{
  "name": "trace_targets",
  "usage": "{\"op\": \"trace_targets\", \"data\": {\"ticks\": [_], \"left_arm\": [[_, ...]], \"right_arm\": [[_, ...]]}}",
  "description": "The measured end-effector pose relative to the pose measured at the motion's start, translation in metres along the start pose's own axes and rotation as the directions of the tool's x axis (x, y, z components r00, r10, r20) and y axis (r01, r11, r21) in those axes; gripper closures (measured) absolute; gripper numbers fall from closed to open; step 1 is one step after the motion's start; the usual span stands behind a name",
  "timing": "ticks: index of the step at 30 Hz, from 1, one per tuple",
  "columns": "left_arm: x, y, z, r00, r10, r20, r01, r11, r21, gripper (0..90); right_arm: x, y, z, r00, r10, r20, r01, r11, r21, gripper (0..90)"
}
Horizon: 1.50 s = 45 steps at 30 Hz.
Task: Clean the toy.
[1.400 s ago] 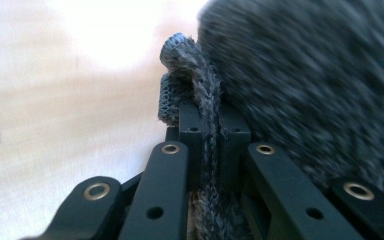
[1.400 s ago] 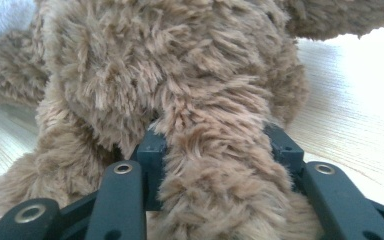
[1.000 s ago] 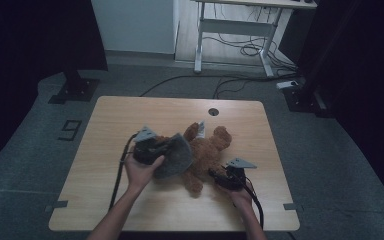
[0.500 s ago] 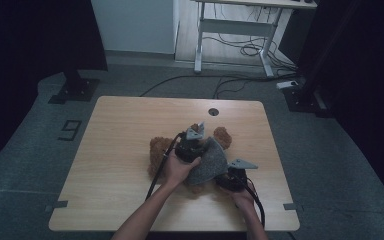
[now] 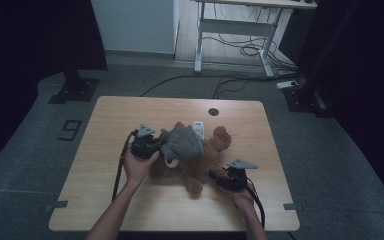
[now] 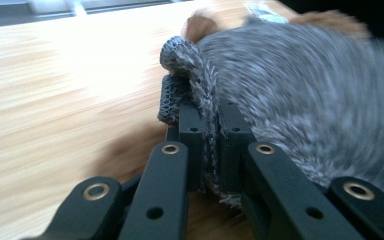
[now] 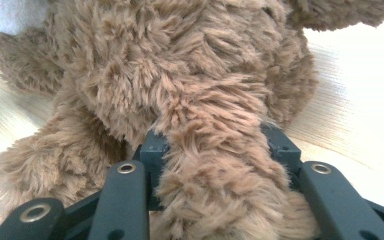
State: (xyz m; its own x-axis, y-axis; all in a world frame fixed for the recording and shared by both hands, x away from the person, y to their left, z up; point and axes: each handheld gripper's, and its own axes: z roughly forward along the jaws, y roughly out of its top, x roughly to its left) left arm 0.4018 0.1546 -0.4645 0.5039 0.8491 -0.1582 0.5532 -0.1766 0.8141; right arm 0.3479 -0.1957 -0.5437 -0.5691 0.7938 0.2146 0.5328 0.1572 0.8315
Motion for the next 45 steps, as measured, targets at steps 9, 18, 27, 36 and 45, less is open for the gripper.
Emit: {"op": "trace_targets", "data": {"ticks": [9, 18, 27, 36, 45], "left_arm": [[0.040, -0.049, 0.014, 0.9952, -0.079, -0.058, 0.088, 0.9842, 0.154, 83.5], [0.031, -0.032, -0.001, 0.9971, -0.076, -0.011, 0.076, 0.9950, 0.065, 83.4], [-0.030, 0.026, -0.030, 0.9948, 0.052, 0.087, -0.041, 0.9927, -0.114, 83.7], [-0.133, 0.061, 0.010, 0.9337, 0.241, 0.265, -0.222, 0.9700, -0.100, 83.5], [-0.185, 0.056, 0.059, 0.8998, 0.252, 0.356, -0.261, 0.9650, -0.023, 82.6]], "right_arm": [[0.000, 0.000, 0.001, 1.0000, 0.007, 0.001, -0.007, 1.000, -0.003, 57.2], [-0.002, -0.001, 0.001, 0.9997, 0.023, -0.001, -0.023, 1.000, -0.005, 57.4], [-0.005, -0.002, 0.001, 0.9995, 0.030, -0.003, -0.030, 1.000, -0.006, 58.1], [-0.001, -0.001, 0.003, 0.9999, 0.010, 0.003, -0.010, 1.000, -0.001, 58.2], [-0.003, -0.001, 0.003, 1.0000, 0.004, -0.005, -0.004, 1.000, 0.001, 58.1]]}}
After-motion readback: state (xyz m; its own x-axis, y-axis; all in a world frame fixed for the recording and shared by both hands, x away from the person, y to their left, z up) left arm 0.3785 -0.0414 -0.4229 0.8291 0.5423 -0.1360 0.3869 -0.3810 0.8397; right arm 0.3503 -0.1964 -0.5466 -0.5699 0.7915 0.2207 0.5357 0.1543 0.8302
